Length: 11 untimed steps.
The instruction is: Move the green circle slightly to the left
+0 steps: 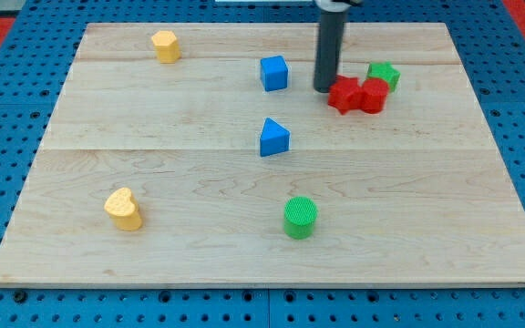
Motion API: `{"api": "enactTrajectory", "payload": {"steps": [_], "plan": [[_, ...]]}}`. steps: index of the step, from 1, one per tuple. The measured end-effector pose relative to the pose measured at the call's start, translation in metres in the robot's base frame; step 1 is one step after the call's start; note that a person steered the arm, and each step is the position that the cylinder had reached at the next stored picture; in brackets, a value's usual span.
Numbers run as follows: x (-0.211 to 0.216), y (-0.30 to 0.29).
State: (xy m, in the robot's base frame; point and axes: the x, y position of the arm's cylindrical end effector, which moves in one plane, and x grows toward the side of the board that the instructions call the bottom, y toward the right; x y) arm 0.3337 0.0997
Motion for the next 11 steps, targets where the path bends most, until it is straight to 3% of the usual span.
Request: {"api": "enactTrajectory", "payload": {"steps": [1, 2, 5, 6, 8, 9, 10, 11], "plan": [[0.004, -0.025], [0.047, 0.0], [0.216, -0.003], [0.225, -0.048], [0.238, -0.078], [0.223, -0.078], [0.191, -0.031], [0.219, -0.027]]}}
